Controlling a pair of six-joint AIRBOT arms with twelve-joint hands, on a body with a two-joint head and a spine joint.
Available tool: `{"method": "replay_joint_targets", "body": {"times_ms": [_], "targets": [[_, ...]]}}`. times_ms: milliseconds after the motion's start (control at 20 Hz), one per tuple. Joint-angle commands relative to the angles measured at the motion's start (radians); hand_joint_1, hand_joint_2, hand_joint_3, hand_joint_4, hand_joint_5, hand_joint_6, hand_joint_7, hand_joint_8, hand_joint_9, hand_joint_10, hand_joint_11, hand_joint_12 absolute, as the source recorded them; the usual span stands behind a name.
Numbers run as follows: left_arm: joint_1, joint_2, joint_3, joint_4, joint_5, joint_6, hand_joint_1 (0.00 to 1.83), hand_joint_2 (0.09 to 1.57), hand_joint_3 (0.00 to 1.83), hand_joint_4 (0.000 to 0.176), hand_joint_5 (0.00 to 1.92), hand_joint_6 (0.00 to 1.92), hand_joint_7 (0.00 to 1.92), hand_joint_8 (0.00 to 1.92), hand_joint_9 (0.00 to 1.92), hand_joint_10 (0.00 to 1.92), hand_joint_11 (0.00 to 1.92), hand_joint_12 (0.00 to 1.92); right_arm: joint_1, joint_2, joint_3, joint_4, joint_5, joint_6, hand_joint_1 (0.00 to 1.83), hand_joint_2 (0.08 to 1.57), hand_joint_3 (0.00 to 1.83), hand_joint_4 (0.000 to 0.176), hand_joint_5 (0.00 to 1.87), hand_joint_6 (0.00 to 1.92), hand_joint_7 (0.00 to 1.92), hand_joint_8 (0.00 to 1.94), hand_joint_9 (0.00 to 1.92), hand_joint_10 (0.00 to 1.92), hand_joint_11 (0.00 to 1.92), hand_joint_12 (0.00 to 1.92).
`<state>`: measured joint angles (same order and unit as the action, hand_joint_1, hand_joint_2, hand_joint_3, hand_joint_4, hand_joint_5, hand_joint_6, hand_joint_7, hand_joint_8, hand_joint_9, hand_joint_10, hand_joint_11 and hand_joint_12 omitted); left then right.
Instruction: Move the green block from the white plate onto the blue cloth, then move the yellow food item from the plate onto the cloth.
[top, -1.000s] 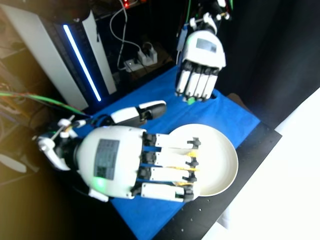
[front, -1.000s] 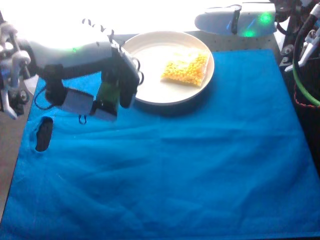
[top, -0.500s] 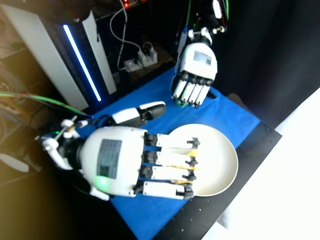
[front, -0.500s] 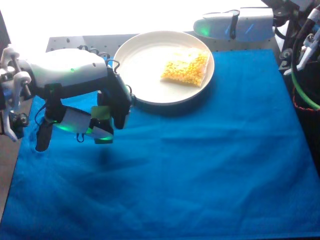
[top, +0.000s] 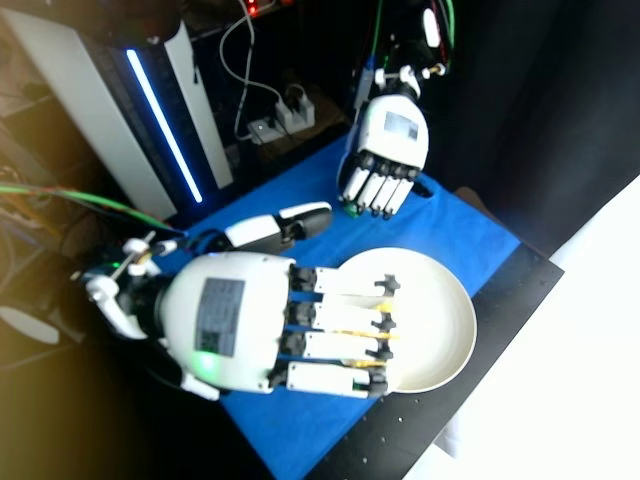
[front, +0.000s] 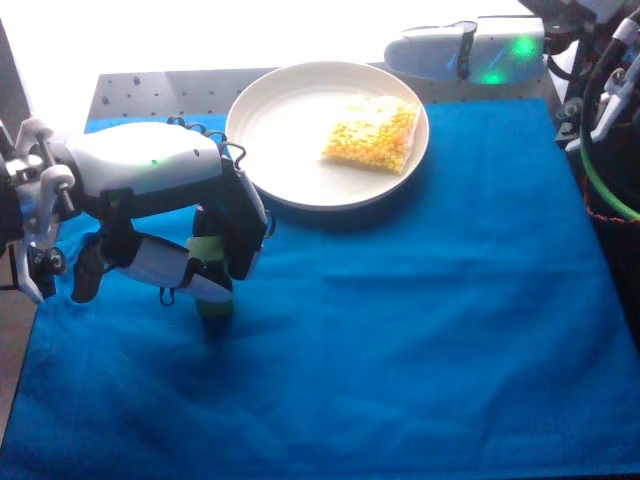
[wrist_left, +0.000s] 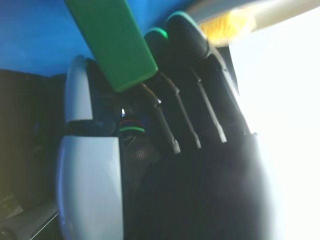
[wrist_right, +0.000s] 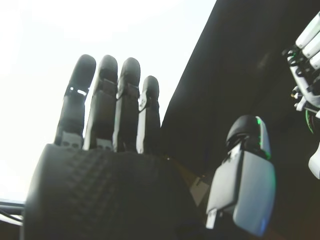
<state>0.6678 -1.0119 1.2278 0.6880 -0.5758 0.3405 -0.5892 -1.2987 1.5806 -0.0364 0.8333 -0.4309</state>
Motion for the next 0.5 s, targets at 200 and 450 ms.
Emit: {"method": "replay_joint_targets", "body": {"times_ms": [200, 450], "targets": [[-0.004, -0.011, 0.005, -0.038, -0.1, -0.003, 1.21, 0.98, 0.0, 0.0, 0.84, 0.57, 0.81, 0.67, 0.79, 0.7, 0.65, 1.22, 0.007, -0.001, -0.002, 0.025, 0.124, 0.005, 0.35, 0.85, 0.0, 0.052, 0.44, 0.0, 0.58, 0.0, 0.45, 0.01, 0.06, 1.18], [-0.004, -0.013, 0.006, -0.04, -0.107, -0.004, 0.99, 0.78, 0.0, 0.0, 0.77, 0.02, 0.94, 0.06, 0.92, 0.12, 0.62, 0.66, 0.007, -0.002, -0.002, 0.025, 0.124, 0.005, 0.36, 0.84, 0.0, 0.055, 0.44, 0.0, 0.58, 0.0, 0.46, 0.0, 0.06, 1.22]]}}
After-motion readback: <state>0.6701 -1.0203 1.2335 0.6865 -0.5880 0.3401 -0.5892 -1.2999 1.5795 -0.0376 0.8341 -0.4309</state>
